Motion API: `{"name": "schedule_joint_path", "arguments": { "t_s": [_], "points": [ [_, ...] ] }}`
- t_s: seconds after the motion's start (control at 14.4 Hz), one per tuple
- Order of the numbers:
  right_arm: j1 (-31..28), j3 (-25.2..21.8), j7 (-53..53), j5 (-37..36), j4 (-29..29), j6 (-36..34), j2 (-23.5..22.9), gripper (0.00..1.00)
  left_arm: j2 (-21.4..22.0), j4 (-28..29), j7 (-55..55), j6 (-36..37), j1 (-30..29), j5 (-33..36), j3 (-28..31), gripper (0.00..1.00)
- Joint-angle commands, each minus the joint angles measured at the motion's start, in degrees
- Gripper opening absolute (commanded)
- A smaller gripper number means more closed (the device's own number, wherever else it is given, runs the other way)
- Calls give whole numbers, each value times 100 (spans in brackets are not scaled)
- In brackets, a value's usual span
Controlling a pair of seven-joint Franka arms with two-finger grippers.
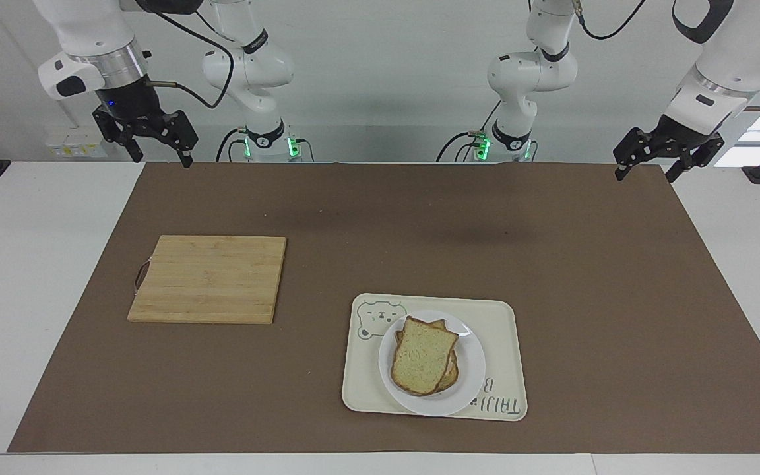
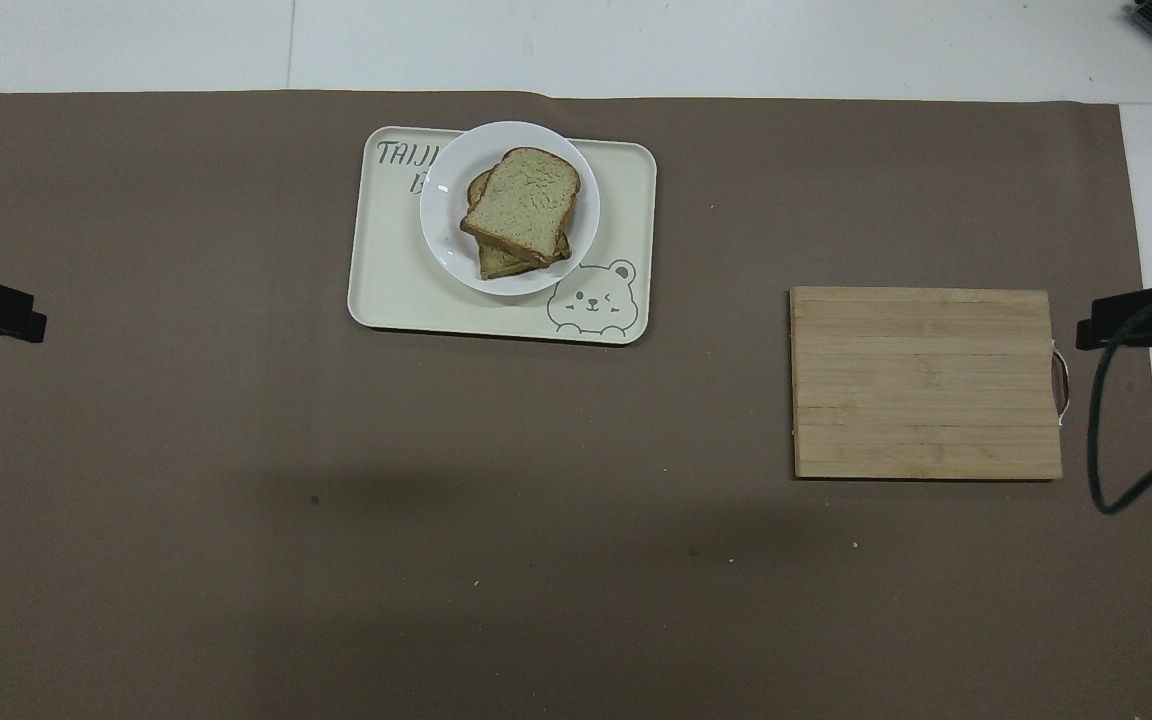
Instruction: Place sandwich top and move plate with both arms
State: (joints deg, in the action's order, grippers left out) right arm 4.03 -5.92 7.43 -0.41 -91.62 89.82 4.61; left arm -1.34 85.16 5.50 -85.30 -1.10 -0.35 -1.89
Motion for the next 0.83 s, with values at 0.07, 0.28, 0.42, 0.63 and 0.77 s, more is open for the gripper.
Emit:
{"name": "schedule_joint_path", "arguments": {
  "t_s": [0.07, 0.28, 0.42, 0.63, 0.77],
  "points": [
    [-77, 29, -146, 111, -49, 9, 58, 100, 117, 44, 12, 225, -74, 131, -84, 100],
    [-77, 29, -146, 111, -49, 9, 58, 100, 126, 88, 12, 207, -74, 131, -84, 100],
    [-69, 29, -137, 111, -49, 9, 58, 100, 134, 88, 12, 207, -83, 131, -84, 100],
    [-77, 29, -146, 111, -49, 9, 58, 100, 134, 88, 4, 225, -74, 123, -84, 100],
    [-69, 29, -146, 111, -49, 9, 58, 100, 134, 88, 4, 242, -65, 131, -84, 100]
  ]
}}
